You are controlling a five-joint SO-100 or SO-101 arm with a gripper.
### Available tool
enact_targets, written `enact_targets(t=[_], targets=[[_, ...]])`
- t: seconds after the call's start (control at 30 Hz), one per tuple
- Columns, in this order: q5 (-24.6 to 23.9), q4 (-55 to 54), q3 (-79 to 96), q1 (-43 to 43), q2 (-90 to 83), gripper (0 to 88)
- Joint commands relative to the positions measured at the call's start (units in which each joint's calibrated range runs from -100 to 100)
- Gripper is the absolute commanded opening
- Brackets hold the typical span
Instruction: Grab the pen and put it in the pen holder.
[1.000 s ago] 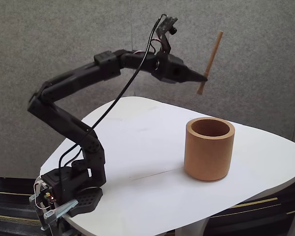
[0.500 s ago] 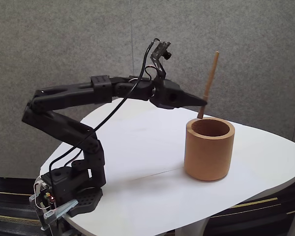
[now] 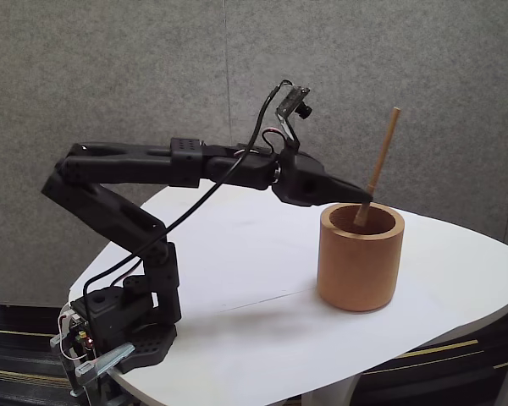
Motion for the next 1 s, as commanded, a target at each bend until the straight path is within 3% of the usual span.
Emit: enact_targets(t=[0.0,0.2,0.67,0.97], targets=[[0.00,-3.81,-3.25,-0.57,3.28,0.6],[0.11,-5.42,-6.77,-1.81,6.70,0.6],[0.27,-29.32,5.51,-4.74,10.03,0.6],[0.27,-30.25,10.29,-4.74,10.03,0.6]])
